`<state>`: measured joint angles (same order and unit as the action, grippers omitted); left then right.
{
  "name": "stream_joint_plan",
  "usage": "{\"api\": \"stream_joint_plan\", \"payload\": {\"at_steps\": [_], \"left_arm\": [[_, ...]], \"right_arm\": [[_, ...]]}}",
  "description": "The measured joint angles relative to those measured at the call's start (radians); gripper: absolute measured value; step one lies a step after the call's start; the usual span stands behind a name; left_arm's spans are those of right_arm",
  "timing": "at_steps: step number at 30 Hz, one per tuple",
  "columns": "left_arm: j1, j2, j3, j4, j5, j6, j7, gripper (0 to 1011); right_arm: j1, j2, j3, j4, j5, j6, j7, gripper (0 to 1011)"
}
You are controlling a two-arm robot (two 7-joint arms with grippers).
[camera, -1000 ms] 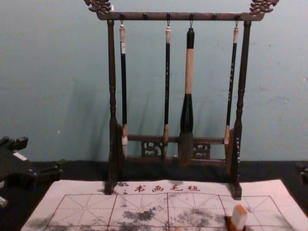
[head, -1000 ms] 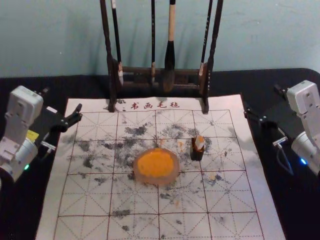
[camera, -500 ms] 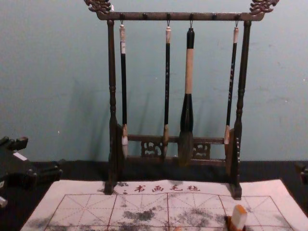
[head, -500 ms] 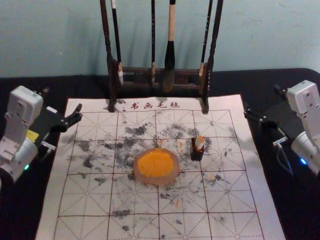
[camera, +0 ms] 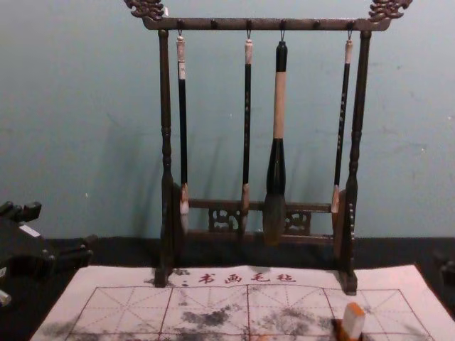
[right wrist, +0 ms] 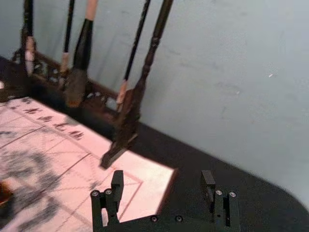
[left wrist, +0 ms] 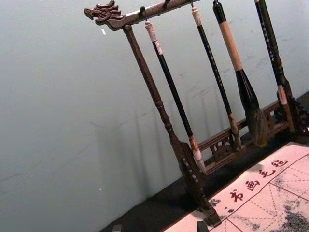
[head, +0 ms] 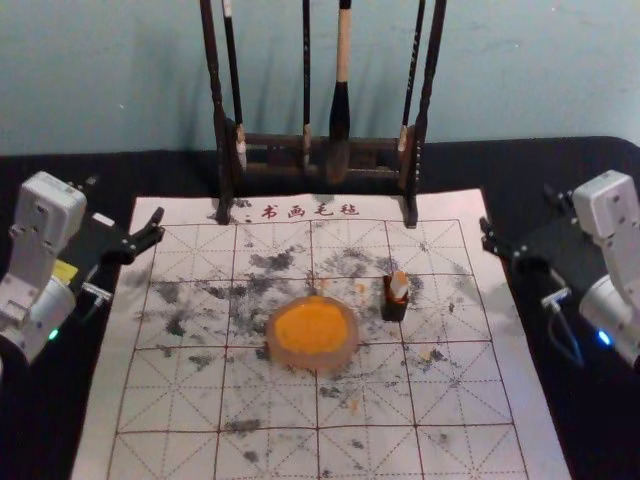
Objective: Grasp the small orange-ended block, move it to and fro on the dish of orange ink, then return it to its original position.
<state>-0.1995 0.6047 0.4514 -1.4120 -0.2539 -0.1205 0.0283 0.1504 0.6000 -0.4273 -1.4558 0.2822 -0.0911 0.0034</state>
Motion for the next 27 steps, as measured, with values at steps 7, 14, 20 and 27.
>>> {"api": "stream_joint_plan", "payload": {"at_steps": [7,14,20,27], "left_arm": [[0.0,0.0,0.0,0.0,0.0,0.0,0.0,1001],[0.0,0.0,0.0,0.0,0.0,0.0,0.0,1001],[0.0,0.0,0.0,0.0,0.0,0.0,0.0,1001],[0.0,0.0,0.0,0.0,0.0,0.0,0.0,1001]], "right_arm": [[-0.079,0.003,0.008,-0.083,0.055,0.047,0.055,1000],[-0.131,-0.003,0.002,-0.15,0.1,0.09,0.12,1002],[-0.127,-0.019,-0.013,-0.161,0.121,0.125,0.182,1000],[-0.084,-0.06,-0.03,-0.127,0.102,0.139,0.214,1000]]}}
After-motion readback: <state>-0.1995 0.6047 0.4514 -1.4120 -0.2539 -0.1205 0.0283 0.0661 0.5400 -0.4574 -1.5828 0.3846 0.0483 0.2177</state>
